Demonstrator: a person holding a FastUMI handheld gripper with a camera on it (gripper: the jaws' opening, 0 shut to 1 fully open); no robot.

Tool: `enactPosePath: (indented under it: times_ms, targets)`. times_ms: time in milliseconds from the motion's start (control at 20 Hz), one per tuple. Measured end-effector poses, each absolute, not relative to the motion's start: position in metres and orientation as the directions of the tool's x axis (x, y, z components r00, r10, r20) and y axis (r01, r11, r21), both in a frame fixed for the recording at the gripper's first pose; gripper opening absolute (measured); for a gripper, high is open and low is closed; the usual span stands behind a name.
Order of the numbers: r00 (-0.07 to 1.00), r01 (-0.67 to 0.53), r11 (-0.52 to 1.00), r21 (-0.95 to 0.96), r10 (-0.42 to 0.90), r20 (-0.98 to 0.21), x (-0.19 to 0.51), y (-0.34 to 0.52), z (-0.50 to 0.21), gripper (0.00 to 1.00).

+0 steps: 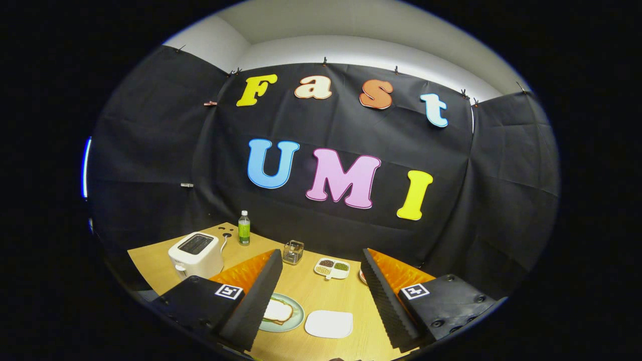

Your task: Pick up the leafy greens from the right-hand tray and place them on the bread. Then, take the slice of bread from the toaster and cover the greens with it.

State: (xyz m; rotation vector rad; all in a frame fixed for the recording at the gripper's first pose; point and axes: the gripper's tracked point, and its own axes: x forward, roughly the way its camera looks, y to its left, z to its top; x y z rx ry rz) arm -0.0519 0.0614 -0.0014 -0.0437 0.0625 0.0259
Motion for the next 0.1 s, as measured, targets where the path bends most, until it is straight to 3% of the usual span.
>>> enactPosePath:
  times_ms: [100]
  targets:
    - [0.997, -0.034, 0.999, -0.042, 0.031, -0.064, -0.0492, 0.0640, -0.0016, 0.98]
